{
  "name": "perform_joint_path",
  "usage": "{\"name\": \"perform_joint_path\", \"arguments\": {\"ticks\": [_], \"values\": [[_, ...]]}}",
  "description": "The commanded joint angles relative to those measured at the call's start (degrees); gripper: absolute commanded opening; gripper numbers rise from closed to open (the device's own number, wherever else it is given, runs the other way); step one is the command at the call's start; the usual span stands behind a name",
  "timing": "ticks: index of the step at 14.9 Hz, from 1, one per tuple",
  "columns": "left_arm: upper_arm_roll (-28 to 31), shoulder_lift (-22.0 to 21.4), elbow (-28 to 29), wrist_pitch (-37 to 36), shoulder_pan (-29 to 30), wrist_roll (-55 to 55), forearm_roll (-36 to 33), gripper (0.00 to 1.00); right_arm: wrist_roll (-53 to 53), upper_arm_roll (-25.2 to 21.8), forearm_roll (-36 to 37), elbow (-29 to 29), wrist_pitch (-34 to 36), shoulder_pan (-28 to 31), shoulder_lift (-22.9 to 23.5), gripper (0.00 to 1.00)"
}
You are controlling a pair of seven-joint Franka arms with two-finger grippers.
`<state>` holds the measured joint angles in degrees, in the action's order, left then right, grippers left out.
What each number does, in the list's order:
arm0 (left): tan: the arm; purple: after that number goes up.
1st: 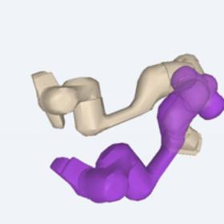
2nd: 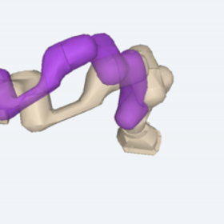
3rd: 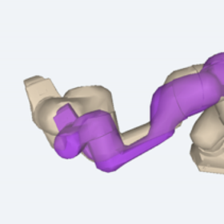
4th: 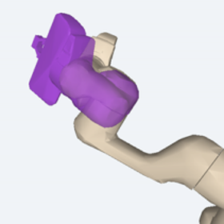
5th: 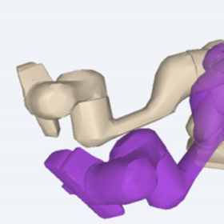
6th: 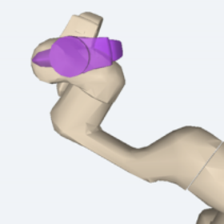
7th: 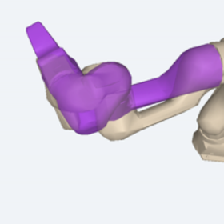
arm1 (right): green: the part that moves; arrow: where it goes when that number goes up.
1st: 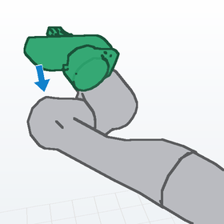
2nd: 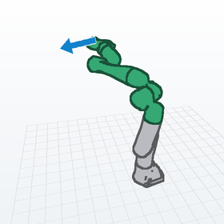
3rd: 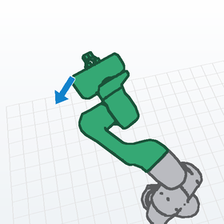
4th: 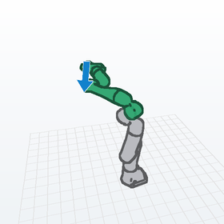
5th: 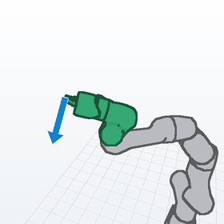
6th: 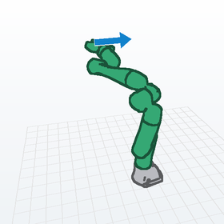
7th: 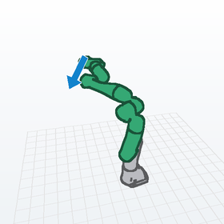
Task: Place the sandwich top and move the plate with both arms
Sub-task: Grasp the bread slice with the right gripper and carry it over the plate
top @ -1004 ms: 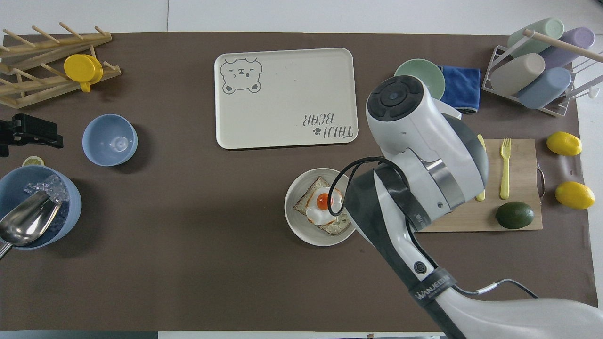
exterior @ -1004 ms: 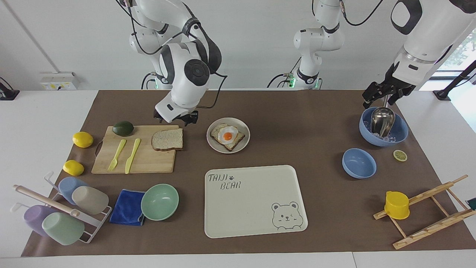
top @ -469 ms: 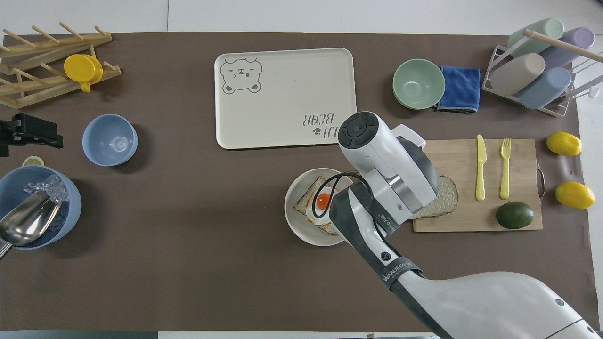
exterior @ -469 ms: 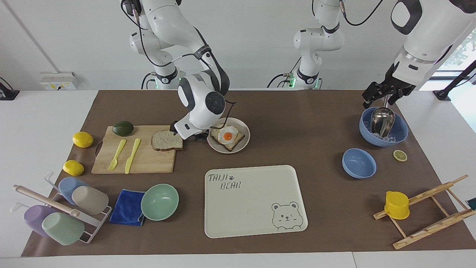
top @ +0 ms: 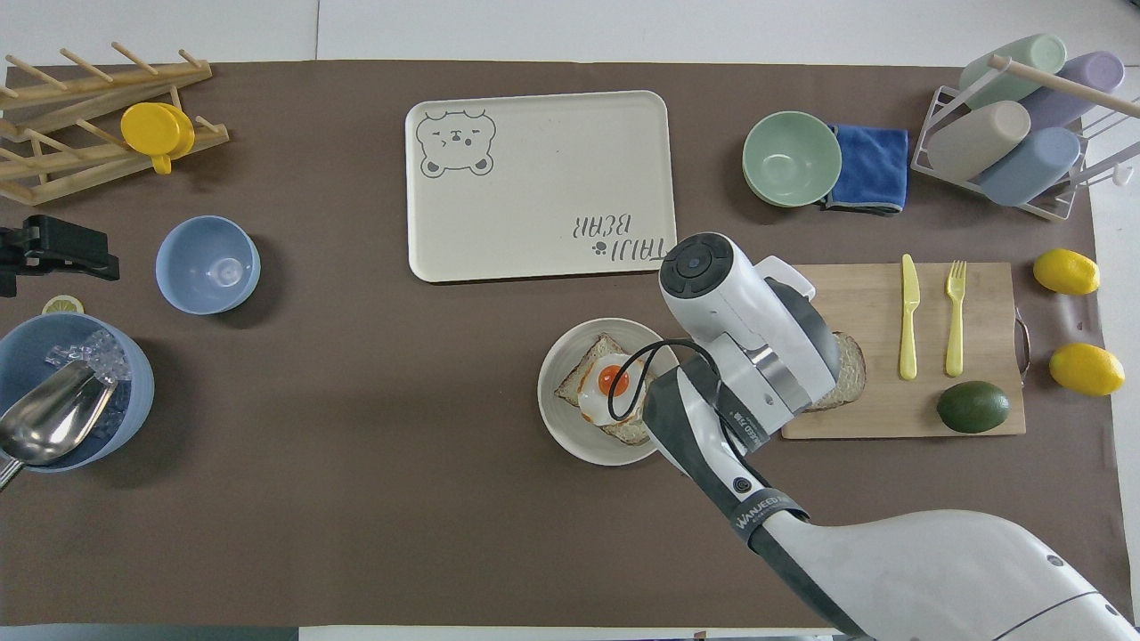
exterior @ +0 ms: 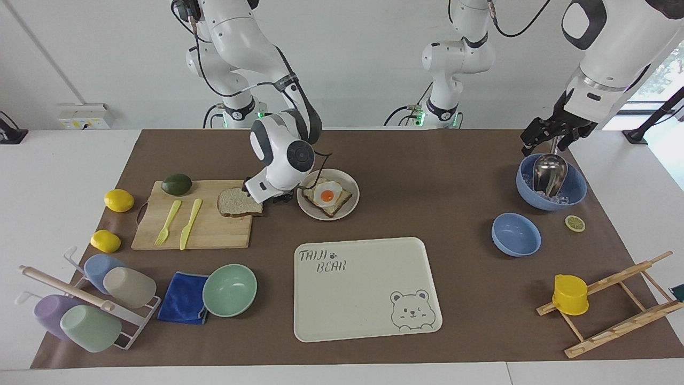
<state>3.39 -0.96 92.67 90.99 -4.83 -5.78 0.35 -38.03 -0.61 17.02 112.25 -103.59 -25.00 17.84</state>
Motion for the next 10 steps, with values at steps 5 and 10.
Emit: {"name": "perform_joint_path", "arguments": {"ticks": [5,10], "values": [[-0.23,-1.15,1.19,0.33,0.52,0.24,-0.35,1.0,-0.73,0.52,0.99,4.73,-3.63,0.92,-2.46,0.66],[-0.23,-1.15,1.19,0.33,0.52,0.24,-0.26,1.0,-0.03,0.43,1.69,5.7,-4.08,2.15,-2.81,0.66]]}}
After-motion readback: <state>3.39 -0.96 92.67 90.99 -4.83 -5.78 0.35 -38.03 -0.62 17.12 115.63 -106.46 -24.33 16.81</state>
